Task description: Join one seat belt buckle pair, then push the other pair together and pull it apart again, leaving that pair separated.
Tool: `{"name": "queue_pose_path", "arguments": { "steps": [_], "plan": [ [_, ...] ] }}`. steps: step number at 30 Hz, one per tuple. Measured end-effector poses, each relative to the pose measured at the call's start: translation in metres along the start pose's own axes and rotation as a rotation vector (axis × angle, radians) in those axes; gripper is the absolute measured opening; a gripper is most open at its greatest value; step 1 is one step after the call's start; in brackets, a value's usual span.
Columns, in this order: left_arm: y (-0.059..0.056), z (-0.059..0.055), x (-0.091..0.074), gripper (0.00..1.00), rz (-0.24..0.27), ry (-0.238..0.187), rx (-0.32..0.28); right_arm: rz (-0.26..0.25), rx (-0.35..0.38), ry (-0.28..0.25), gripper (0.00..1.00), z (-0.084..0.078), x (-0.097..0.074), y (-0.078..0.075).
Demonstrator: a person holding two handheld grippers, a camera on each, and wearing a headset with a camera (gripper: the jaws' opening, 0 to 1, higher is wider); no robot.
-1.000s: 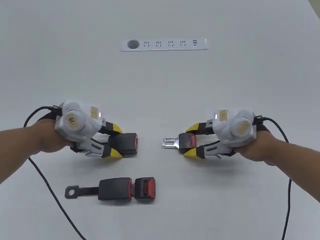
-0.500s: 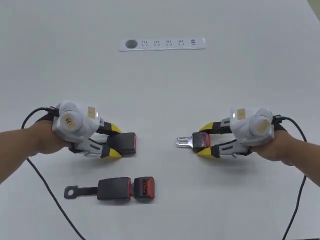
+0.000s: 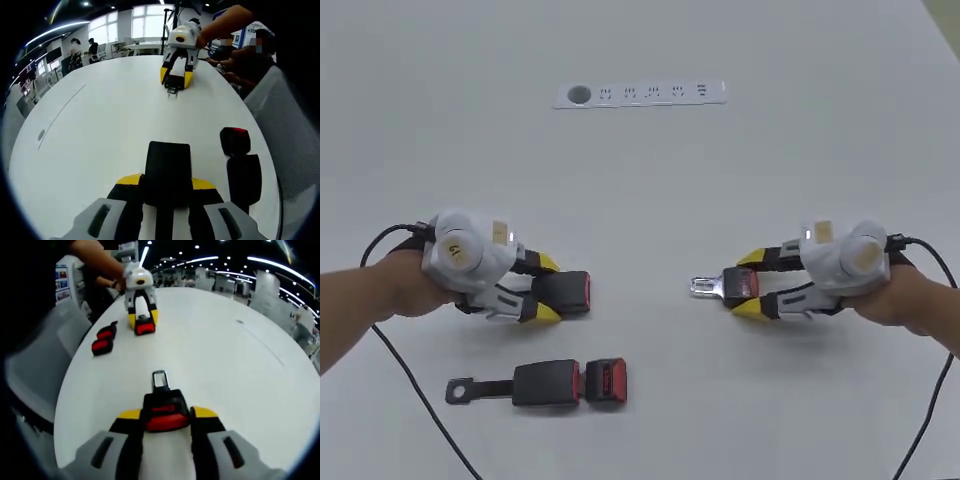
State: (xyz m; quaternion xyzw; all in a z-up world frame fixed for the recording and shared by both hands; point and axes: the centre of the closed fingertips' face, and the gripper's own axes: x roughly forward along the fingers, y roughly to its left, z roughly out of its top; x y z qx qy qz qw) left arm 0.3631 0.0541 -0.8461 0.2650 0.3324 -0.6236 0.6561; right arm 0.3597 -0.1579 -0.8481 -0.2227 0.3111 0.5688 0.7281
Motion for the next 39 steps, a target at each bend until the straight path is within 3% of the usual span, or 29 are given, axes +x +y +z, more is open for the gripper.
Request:
{"name": "queue_pose_path", "arguments": {
  "steps": [19, 21, 23, 24, 26, 27, 29, 32, 33, 35, 37, 39],
  "plan": [
    [-0.001, 0.000, 0.002, 0.35, -0.007, 0.029, 0.022, -0.022, -0.001, 0.035, 0.39, -0.011, -0.012, -0.001],
    [-0.001, 0.001, 0.002, 0.35, -0.003, 0.040, 0.001, -0.037, 0.053, 0.023, 0.41, -0.010, -0.012, -0.001],
    [-0.003, 0.003, 0.001, 0.38, -0.009, 0.047, -0.058, -0.069, 0.095, 0.031, 0.46, -0.013, -0.013, -0.005],
    [-0.001, 0.004, 0.001, 0.40, 0.004, 0.043, -0.080, -0.088, 0.138, 0.015, 0.49, -0.009, -0.013, -0.006],
    [0.002, -0.001, -0.003, 0.45, 0.020, 0.090, -0.074, -0.122, 0.174, -0.046, 0.52, 0.003, -0.017, -0.009],
    [0.005, -0.001, -0.006, 0.48, 0.029, 0.080, -0.071, -0.153, 0.180, -0.048, 0.53, 0.005, -0.020, -0.012],
    [0.008, 0.009, -0.011, 0.54, 0.062, 0.017, -0.129, -0.206, 0.214, -0.070, 0.62, 0.011, -0.025, -0.017],
    [0.016, 0.019, -0.023, 0.68, 0.149, -0.050, -0.192, -0.275, 0.234, -0.105, 0.74, 0.014, -0.027, -0.026],
    [0.018, 0.021, -0.026, 0.75, 0.169, -0.069, -0.208, -0.295, 0.245, -0.084, 0.74, 0.014, -0.030, -0.025],
    [0.021, 0.025, -0.033, 0.84, 0.217, -0.107, -0.247, -0.314, 0.282, -0.135, 0.79, 0.026, -0.031, -0.022],
    [0.023, 0.028, -0.042, 0.91, 0.268, -0.170, -0.325, -0.354, 0.273, -0.138, 0.85, 0.030, -0.034, -0.022],
    [0.022, 0.028, -0.051, 1.00, 0.315, -0.186, -0.350, -0.392, 0.299, -0.179, 0.88, 0.041, -0.039, -0.022]
  ]
}}
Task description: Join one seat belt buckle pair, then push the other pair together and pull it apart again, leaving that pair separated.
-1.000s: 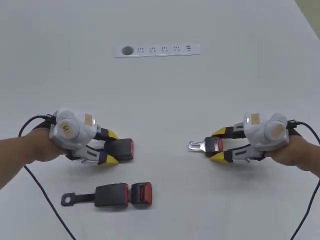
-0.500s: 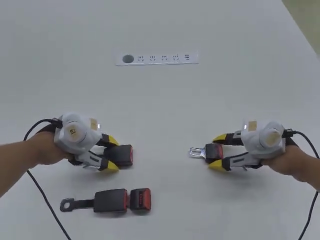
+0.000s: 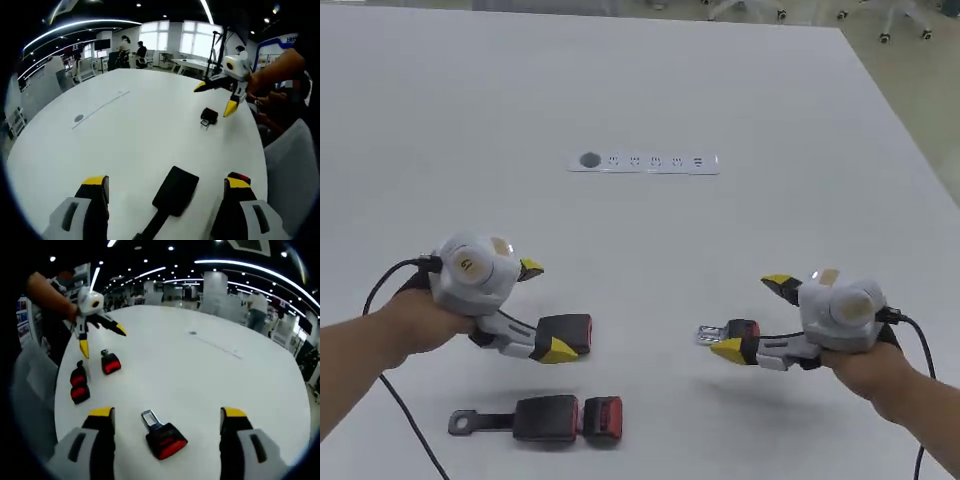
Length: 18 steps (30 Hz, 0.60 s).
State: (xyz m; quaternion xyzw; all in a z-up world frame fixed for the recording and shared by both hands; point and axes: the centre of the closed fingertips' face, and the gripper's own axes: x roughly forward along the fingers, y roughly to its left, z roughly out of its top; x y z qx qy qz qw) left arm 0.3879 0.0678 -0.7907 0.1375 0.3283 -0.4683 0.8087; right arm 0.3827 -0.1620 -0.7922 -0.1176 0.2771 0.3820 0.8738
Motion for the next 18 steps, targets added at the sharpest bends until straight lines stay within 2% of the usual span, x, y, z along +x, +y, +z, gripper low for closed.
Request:
{"name": "queue_pose_path", "arguments": {
  "steps": [1, 3, 5, 10, 14, 18],
  "plan": [
    [0.001, 0.000, -0.004, 1.00, 0.016, -0.007, -0.008, -0.011, 0.019, -0.014, 0.88, 0.005, -0.003, 0.003],
    [0.002, 0.004, -0.015, 1.00, 0.050, -0.060, -0.045, -0.028, 0.012, -0.026, 0.88, 0.009, -0.005, 0.006],
    [0.001, 0.004, -0.025, 1.00, 0.083, -0.087, -0.071, -0.031, 0.014, -0.044, 0.90, 0.014, -0.007, 0.015],
    [-0.009, -0.004, -0.050, 1.00, 0.105, -0.120, -0.081, -0.058, -0.011, -0.044, 0.94, 0.015, -0.015, 0.030],
    [-0.017, -0.005, -0.073, 1.00, 0.119, -0.171, -0.068, -0.073, -0.022, -0.064, 0.96, 0.021, -0.021, 0.038],
    [-0.023, -0.022, -0.090, 1.00, 0.122, -0.154, -0.047, -0.078, -0.050, -0.065, 0.97, 0.022, -0.028, 0.050]
  ]
}}
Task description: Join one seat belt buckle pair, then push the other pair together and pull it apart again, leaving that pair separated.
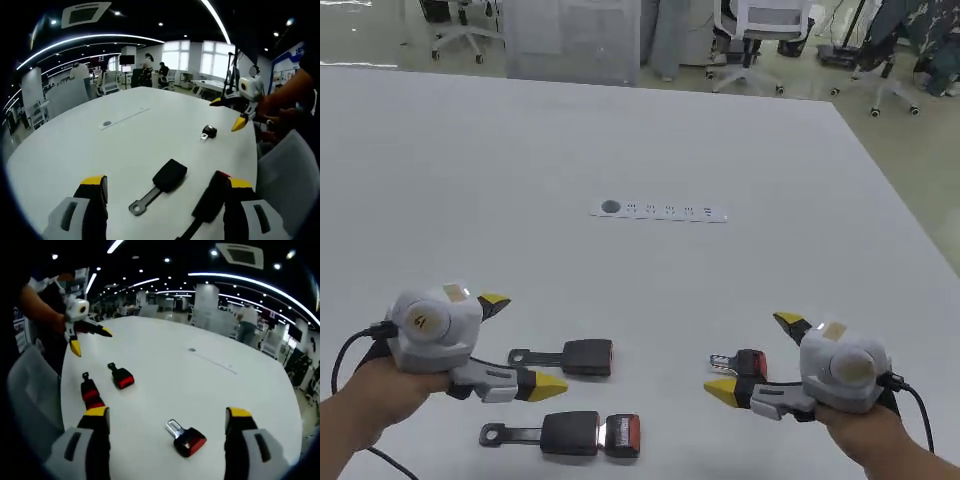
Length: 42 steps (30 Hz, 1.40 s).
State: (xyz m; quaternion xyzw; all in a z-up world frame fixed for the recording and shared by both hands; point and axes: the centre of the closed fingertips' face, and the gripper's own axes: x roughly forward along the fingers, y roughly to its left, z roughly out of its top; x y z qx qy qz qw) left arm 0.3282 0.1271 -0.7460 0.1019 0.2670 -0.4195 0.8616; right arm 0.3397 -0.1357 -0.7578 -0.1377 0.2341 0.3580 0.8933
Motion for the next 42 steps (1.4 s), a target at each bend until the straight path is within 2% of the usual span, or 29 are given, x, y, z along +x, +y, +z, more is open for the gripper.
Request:
{"name": "queue_pose_path", "arguments": {
  "steps": [5, 8, 11, 15, 20, 28, 34, 37, 42],
  "plan": [
    [-0.004, -0.012, -0.014, 1.00, 0.014, -0.004, -0.021, 0.008, -0.022, 0.017, 0.97, -0.005, -0.008, 0.015],
    [-0.009, -0.017, -0.022, 1.00, 0.016, -0.001, -0.013, 0.017, -0.038, 0.021, 0.97, -0.009, -0.013, 0.025],
    [-0.012, -0.016, -0.029, 1.00, 0.016, -0.015, -0.019, 0.022, -0.039, 0.022, 0.98, -0.011, -0.019, 0.030],
    [-0.011, -0.018, -0.038, 1.00, 0.027, -0.026, -0.014, 0.031, -0.060, 0.034, 0.98, -0.016, -0.025, 0.038],
    [-0.013, -0.022, -0.048, 1.00, 0.036, -0.033, -0.012, 0.019, -0.041, 0.032, 0.97, -0.019, -0.031, 0.042],
    [-0.015, -0.033, -0.058, 1.00, 0.068, -0.051, -0.047, 0.006, -0.027, 0.032, 0.97, -0.026, -0.040, 0.053],
    [-0.016, -0.039, -0.065, 1.00, 0.084, -0.070, -0.086, -0.001, -0.004, 0.029, 0.96, -0.028, -0.043, 0.055],
    [-0.021, -0.039, -0.070, 0.99, 0.089, -0.083, -0.094, -0.014, 0.026, 0.003, 0.97, -0.024, -0.044, 0.055],
    [-0.020, -0.051, -0.073, 0.99, 0.099, -0.075, -0.130, -0.020, 0.016, 0.013, 0.96, -0.027, -0.046, 0.056]
  ]
}}
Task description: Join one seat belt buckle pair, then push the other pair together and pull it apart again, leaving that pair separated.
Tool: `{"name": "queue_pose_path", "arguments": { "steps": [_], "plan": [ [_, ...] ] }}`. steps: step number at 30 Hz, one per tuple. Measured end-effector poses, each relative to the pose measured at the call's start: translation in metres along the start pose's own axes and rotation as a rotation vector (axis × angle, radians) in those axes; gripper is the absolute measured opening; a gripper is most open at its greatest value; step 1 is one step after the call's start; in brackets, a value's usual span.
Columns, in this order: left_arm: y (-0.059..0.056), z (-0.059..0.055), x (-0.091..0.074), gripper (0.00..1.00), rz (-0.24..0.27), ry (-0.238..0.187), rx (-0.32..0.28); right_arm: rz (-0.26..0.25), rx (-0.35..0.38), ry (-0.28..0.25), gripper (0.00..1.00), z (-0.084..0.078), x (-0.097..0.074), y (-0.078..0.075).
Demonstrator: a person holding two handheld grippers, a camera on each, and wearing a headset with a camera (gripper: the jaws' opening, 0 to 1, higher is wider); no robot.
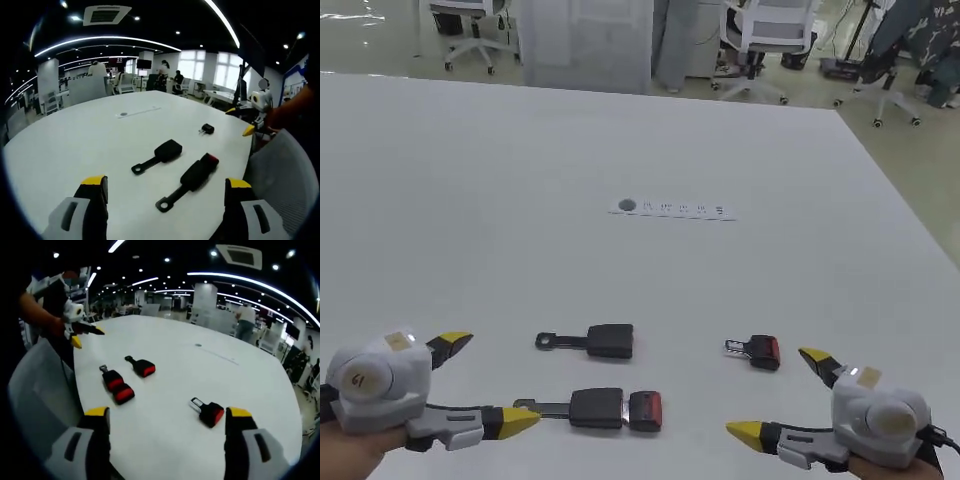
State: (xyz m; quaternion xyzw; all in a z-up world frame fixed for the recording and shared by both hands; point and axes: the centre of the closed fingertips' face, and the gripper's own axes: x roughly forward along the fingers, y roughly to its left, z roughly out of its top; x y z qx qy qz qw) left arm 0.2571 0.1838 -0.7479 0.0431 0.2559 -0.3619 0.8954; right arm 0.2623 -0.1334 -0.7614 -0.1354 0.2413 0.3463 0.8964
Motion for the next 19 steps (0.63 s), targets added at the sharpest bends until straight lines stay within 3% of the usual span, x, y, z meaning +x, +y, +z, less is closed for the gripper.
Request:
{"name": "queue_pose_path", "arguments": {
  "steps": [3, 5, 12, 14, 19],
  "plan": [
    [0.000, 0.000, 0.000, 0.99, 0.005, -0.007, -0.007, 0.004, 0.010, 0.000, 0.96, -0.002, -0.001, 0.001],
    [-0.003, -0.001, 0.000, 0.99, 0.005, -0.011, -0.011, 0.019, -0.037, 0.027, 0.96, -0.007, -0.002, 0.005],
    [-0.010, -0.012, -0.001, 0.98, 0.006, -0.004, -0.037, 0.016, 0.011, 0.018, 0.96, -0.014, -0.003, 0.012],
    [-0.013, -0.010, -0.001, 0.97, 0.002, 0.001, -0.026, 0.014, 0.015, 0.021, 0.95, -0.015, -0.003, 0.013],
    [-0.004, -0.003, -0.001, 0.97, 0.008, -0.014, -0.026, 0.008, 0.018, 0.015, 0.95, -0.012, -0.004, 0.010]
  ]
}}
